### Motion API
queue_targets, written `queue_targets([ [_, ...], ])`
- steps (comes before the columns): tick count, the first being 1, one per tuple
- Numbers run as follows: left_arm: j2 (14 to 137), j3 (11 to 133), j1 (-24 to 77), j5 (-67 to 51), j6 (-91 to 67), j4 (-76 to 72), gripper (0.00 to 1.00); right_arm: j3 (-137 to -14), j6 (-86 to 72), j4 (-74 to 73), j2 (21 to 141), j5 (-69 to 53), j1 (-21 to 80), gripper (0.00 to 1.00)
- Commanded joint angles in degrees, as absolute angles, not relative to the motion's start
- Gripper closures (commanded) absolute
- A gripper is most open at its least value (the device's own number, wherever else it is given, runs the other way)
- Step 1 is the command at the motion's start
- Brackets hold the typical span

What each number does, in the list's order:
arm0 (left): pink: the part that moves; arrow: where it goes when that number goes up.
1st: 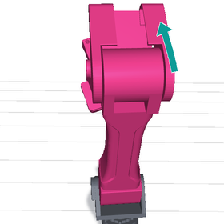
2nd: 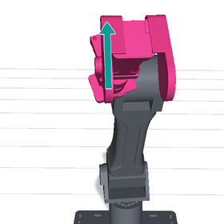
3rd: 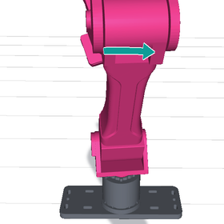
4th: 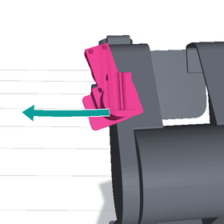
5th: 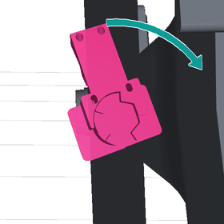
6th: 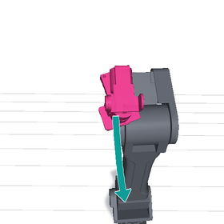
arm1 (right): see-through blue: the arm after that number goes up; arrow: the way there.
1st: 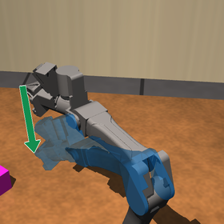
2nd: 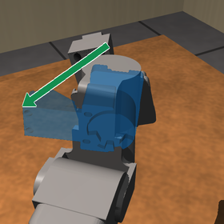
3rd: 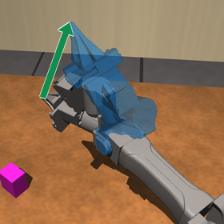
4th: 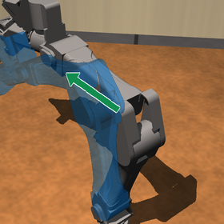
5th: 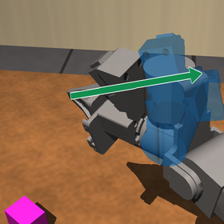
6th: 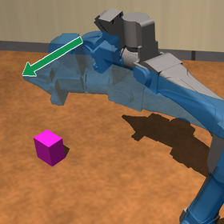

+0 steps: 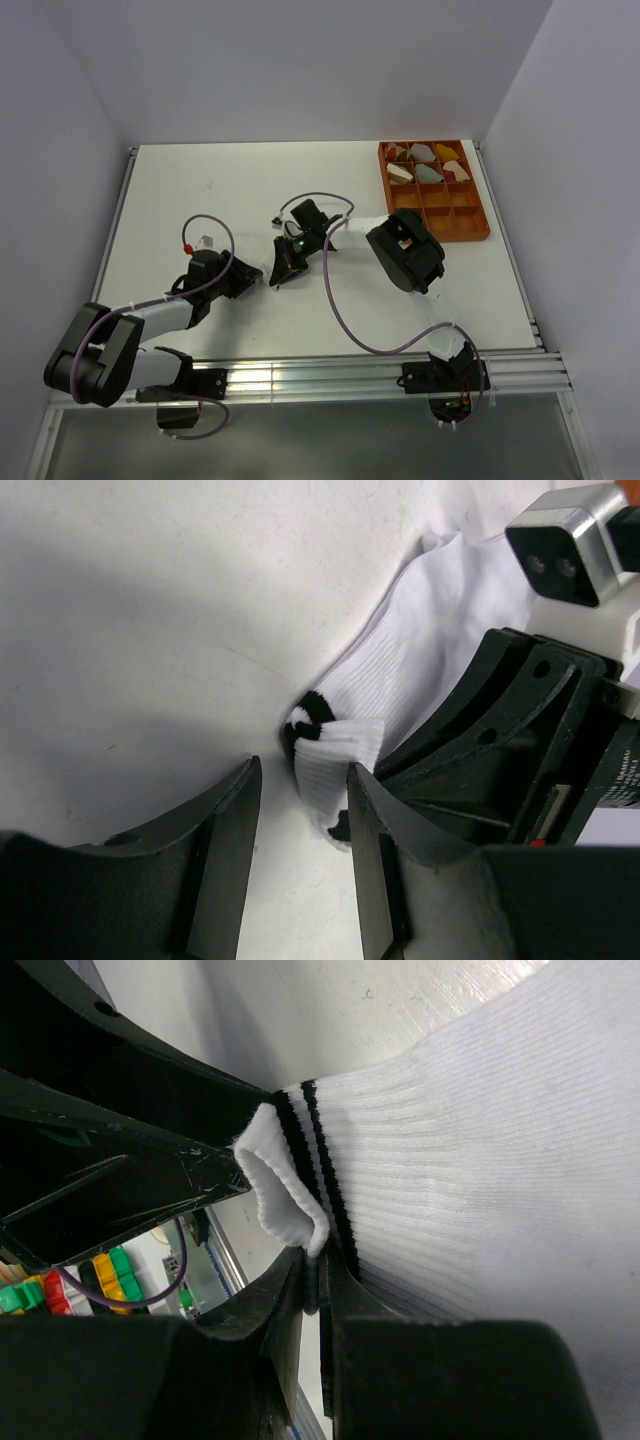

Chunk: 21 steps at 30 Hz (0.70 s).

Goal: Roll the socks
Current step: Roll the sock at the center of the board.

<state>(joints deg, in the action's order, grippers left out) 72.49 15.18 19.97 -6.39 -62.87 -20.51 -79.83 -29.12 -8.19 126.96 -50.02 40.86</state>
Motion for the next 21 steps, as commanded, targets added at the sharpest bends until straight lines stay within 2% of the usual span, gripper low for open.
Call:
queue_targets([
  [1, 74.09, 13.8, 20.13, -6.86, -63.98, -25.74, 0.54, -79.98, -28.3, -9.84, 129.29, -47.46, 40.69, 1.0],
  [13, 78.66, 15.82, 20.13, -6.68, -64.42, -24.09, 0.56, -81.21, -27.6, -12.22, 129.46, -47.37, 40.61, 1.0],
  [21, 79.8, 16.79, 20.21, -5.89, -65.04, -20.13, 0.65, -81.47, -28.3, -11.87, 129.73, -47.55, 40.52, 1.0],
])
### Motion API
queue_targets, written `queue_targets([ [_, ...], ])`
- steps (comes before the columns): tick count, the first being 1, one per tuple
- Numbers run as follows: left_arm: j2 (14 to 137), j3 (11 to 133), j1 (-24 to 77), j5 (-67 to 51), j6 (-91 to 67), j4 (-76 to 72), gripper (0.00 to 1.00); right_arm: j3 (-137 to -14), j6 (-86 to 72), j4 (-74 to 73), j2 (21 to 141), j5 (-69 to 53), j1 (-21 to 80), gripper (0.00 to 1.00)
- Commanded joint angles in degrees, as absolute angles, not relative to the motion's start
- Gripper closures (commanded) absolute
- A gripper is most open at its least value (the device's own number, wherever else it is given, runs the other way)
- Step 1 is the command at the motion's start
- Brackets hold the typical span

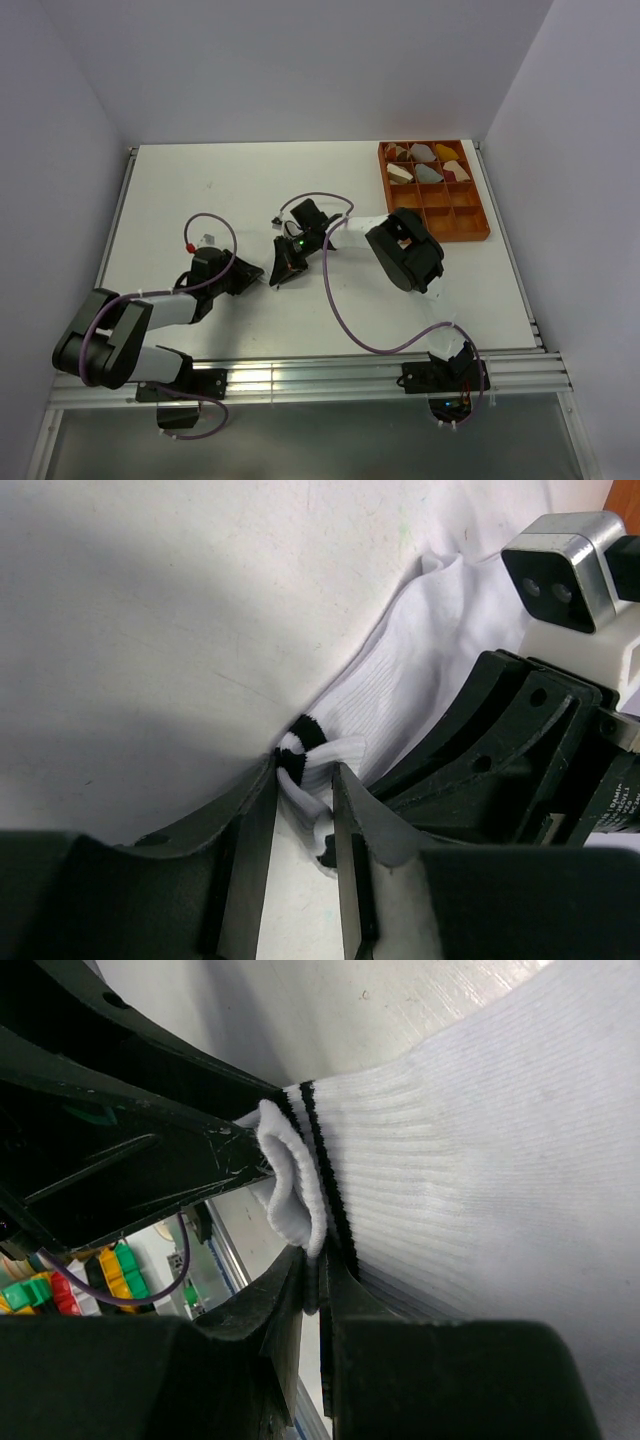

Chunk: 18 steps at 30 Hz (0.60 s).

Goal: Roll the socks
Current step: Roll the sock at the center of the board.

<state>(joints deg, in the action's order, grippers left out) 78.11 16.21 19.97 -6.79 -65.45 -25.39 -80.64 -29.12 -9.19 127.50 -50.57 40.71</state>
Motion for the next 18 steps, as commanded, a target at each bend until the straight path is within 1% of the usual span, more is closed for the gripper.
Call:
queue_targets([
  [1, 79.98, 17.05, 20.3, -5.89, -65.04, -19.87, 0.65, -81.47, -28.3, -11.87, 129.81, -47.55, 40.52, 1.0],
  [4, 80.24, 17.84, 20.39, -5.63, -64.95, -18.99, 0.65, -81.56, -28.3, -11.95, 129.99, -47.55, 40.43, 1.0],
  [7, 78.84, 18.11, 20.48, -5.98, -65.13, -17.32, 0.62, -81.56, -28.48, -12.04, 130.17, -47.64, 40.34, 1.0],
  [10, 73.24, 17.4, 20.48, -5.1, -65.04, -15.48, 0.56, -81.47, -28.74, -11.6, 130.25, -47.81, 40.25, 1.0],
  [12, 70.07, 17.14, 20.48, -4.4, -64.95, -14.16, 0.56, -81.56, -28.74, -11.69, 130.25, -47.9, 40.17, 1.0],
  [14, 65.33, 16.35, 20.48, -3.17, -64.6, -13.01, 0.58, -81.65, -28.65, -11.78, 130.17, -47.9, 40.17, 1.0],
  [18, 61.88, 16.08, 20.48, -1.85, -64.25, -13.1, 0.65, -81.74, -28.48, -12.04, 130.43, -47.9, 40.08, 1.0],
])
